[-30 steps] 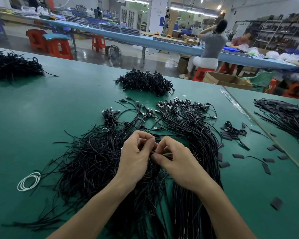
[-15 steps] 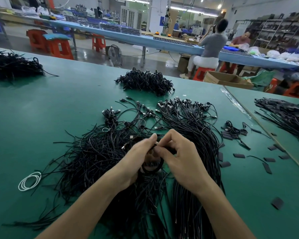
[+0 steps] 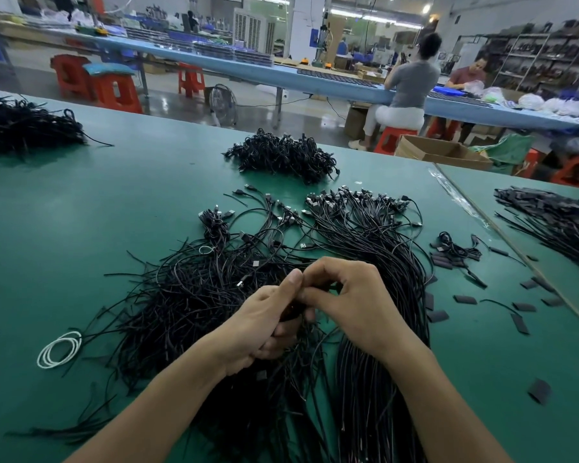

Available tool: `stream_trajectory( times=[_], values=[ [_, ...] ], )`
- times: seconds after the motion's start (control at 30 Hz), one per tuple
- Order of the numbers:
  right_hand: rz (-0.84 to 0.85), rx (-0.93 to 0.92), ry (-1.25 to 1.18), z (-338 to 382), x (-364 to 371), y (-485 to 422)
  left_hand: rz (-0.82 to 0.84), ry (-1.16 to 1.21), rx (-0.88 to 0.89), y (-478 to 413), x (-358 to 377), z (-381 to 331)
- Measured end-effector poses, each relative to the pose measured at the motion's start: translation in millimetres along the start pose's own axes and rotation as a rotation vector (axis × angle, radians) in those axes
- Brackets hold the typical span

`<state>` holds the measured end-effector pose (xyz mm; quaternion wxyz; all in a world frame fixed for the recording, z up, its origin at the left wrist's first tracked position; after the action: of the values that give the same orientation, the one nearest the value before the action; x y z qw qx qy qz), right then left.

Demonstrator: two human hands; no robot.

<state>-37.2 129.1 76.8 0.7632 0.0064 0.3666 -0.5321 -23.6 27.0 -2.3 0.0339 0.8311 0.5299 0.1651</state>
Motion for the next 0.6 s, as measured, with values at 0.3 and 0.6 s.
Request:
stream_trajectory(
  times=[0.3,0.6],
  values=[
    [0.204,0.404,0.4,-77.4,31.3,28.3,-0.283,0.234,0.001,-0.2,-27.6,2.7],
    [0.189,0.638,0.538,-90.8,60.7,31.4,-0.379,0.157,0.124,1.8,-28.3,-10.9]
  ],
)
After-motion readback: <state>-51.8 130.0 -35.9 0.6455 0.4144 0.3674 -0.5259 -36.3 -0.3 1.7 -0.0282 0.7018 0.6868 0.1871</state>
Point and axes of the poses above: each hand's wrist, its own y-axis away from the middle knuckle, its own x-axis out of the palm, z = x × y, the point moved 8 cm from there along -y, towards the middle knuckle, and after that the axes turned 5 degrees about -x, right-handed, at the moved point
